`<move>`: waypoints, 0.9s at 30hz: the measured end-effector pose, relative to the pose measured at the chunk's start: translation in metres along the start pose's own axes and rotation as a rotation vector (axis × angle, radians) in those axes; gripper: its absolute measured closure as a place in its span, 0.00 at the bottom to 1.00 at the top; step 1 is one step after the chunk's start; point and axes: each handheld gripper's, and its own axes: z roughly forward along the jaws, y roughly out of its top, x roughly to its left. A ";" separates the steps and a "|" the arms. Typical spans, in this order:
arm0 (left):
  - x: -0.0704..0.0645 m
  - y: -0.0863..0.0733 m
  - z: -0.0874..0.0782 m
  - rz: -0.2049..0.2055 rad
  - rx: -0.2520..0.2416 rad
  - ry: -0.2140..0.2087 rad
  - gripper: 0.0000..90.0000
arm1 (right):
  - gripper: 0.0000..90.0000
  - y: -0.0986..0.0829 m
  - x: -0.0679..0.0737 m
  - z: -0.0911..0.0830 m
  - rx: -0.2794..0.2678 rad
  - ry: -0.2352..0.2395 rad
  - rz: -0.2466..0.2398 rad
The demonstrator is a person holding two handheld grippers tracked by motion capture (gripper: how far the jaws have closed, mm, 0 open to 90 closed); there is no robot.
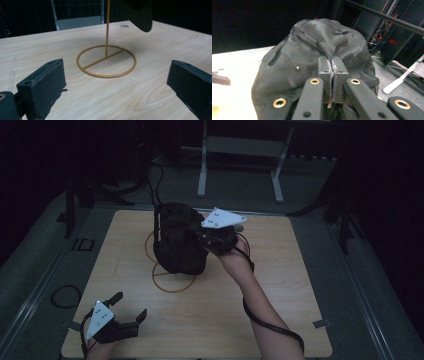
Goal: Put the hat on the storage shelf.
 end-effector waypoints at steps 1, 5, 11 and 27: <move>0.000 0.000 0.000 -0.002 0.000 -0.001 0.03 | 0.98 0.000 0.001 0.003 0.001 0.003 0.005; 0.000 -0.002 0.001 -0.009 0.009 -0.008 0.03 | 0.97 0.002 0.001 0.017 0.014 0.016 0.024; 0.001 -0.003 0.000 -0.015 0.008 -0.012 0.03 | 0.82 0.000 0.000 0.033 0.037 0.058 0.030; -0.001 -0.004 0.002 -0.012 0.012 -0.020 0.03 | 0.46 -0.006 0.004 0.034 0.024 0.069 0.064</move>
